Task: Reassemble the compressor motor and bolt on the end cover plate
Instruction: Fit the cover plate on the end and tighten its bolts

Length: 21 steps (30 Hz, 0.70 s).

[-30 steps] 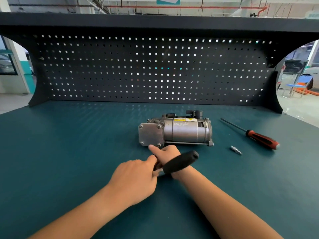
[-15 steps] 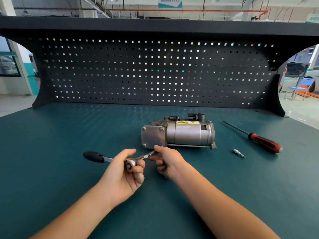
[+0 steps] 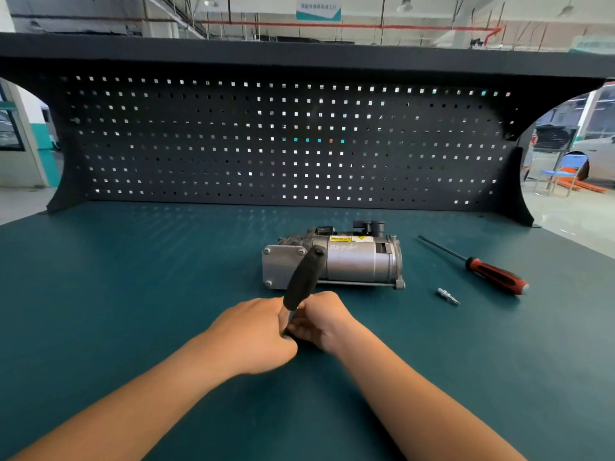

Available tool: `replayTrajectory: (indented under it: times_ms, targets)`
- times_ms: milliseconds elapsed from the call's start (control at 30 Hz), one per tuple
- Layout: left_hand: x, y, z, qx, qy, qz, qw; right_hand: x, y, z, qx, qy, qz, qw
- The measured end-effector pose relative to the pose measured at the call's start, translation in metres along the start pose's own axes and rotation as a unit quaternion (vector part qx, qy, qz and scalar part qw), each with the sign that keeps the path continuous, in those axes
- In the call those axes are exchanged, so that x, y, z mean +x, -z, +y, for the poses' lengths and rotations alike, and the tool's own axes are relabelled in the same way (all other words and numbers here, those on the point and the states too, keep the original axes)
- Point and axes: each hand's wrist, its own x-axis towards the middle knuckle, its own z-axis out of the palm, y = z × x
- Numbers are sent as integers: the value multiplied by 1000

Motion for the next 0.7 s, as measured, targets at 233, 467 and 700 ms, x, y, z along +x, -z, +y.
replayTrajectory:
  times_ms: [233, 467, 700]
  targets:
    - [-2, -9, -7, -632, 190, -3, 751, 1, 0, -2, 57, -17, -33, 998]
    - [-9, -16, -3, -913, 223, 58, 336, -5, -7, 3, 46, -12, -44, 998]
    - [-5, -18, 6, -840, 195, -8, 507, -9, -7, 4, 108, -20, -35, 993]
